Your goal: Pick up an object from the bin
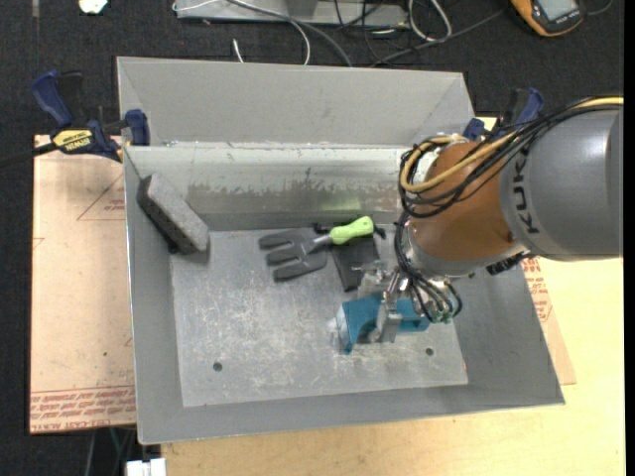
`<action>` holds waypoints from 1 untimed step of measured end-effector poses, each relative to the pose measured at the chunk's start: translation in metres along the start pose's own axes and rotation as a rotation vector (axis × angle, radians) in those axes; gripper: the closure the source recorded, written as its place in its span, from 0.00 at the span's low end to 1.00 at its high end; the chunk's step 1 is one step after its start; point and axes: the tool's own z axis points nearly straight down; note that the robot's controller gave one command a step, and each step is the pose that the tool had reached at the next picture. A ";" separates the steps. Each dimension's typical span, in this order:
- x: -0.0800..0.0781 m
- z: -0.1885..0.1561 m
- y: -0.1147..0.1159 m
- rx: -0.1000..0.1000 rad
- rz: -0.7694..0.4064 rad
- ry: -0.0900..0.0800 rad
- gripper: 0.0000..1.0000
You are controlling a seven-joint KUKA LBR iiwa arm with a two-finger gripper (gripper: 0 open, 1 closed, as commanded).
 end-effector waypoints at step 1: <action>0.000 0.000 0.000 0.000 0.000 0.000 1.00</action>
Offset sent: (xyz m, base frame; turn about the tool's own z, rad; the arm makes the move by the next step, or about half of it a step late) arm -0.0123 0.0061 0.1311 0.0418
